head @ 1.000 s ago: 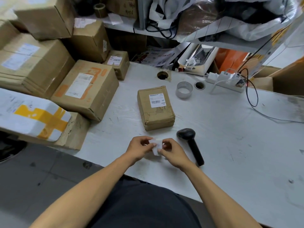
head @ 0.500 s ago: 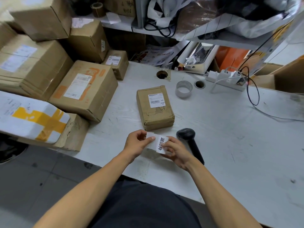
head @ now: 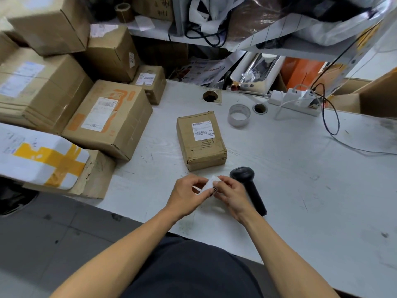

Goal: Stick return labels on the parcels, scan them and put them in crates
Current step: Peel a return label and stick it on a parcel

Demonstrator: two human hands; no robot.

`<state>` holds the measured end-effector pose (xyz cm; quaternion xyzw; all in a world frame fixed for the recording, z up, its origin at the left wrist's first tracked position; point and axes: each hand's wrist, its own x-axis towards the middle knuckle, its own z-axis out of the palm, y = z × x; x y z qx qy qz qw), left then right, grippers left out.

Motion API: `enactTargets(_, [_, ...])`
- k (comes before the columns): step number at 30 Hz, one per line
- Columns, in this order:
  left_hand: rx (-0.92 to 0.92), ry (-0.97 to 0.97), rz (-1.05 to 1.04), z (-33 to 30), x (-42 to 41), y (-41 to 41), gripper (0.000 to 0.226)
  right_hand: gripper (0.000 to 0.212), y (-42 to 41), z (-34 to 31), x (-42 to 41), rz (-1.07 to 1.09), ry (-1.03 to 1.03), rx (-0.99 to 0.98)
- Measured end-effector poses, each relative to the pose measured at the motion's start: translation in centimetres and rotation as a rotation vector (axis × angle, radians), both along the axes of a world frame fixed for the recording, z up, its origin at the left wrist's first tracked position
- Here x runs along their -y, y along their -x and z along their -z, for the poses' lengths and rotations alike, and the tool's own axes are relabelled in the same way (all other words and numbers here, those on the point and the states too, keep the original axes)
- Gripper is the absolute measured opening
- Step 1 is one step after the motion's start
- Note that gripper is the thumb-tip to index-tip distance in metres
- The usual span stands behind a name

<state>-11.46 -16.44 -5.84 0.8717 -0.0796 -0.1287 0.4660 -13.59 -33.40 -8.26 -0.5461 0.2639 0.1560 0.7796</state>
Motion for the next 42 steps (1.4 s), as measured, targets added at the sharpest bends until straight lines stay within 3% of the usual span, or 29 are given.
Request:
enactTargets(7, [-0.334,0.139,-0.024,0.6,-0.7,-0.8,0.012,0.02,0.3,0.1,0.8,-0.052,0.176,0.06])
enactTargets(10, [-0.43,0.258,-0.19,0.1,-0.2,-1.3,0.009,0.024,0.1,-0.3,0.9,-0.051,0.254,0.096])
enactTargets(13, [-0.415,0.382,-0.405,-0.8,-1.0,-2.5,0.008,0.029,0.2,-0.8,1.3,-0.134,0.438,0.121])
enactTargets(16, [-0.376,0.377,-0.394,-1.9,-2.3,-3.7,0.005,0.034,0.8,-0.6,1.2,-0.353,0.703,0.157])
enactTargets(19, [-0.346,0.325,-0.366,-2.6,-2.7,-4.6,0.018,0.042,1.2,-0.5,0.4,-0.413,0.814,0.232])
enactTargets(21, [-0.334,0.284,-0.324,-2.6,-2.8,-4.9,0.025,0.042,1.1,-1.2,-0.3,-0.303,0.764,0.303])
enactTargets(25, [-0.348,0.244,-0.189,-2.6,-2.9,-4.9,0.036,0.011,-0.6,-4.1,-1.1,-0.049,0.528,0.314])
enactTargets(28, [-0.351,0.216,-0.098,-2.2,-2.9,-4.9,0.038,0.025,-2.9,-6.2,-0.5,-0.248,0.096,0.133])
enactTargets(30, [-0.333,0.143,-0.045,-1.9,-2.9,-5.1,0.033,0.03,-3.9,-6.9,0.2,-0.432,-0.027,0.065])
enactTargets(34, [-0.318,0.051,-0.043,-2.1,-3.6,-5.9,0.025,0.033,-5.2,-6.8,1.2,-0.471,0.145,0.182])
enactTargets(38, [-0.305,0.058,-0.204,-2.6,-4.8,-6.8,0.025,0.04,-7.9,-7.6,0.7,-0.21,0.267,0.246])
enactTargets(40, [-0.28,0.049,-0.294,-2.7,-5.1,-7.1,0.03,0.047,-9.5,-7.3,-0.1,-0.133,0.423,0.252])
enactTargets(42, [-0.273,0.035,-0.334,-2.7,-5.2,-7.2,0.033,0.055,-10.5,-6.6,-0.7,-0.216,0.671,0.242])
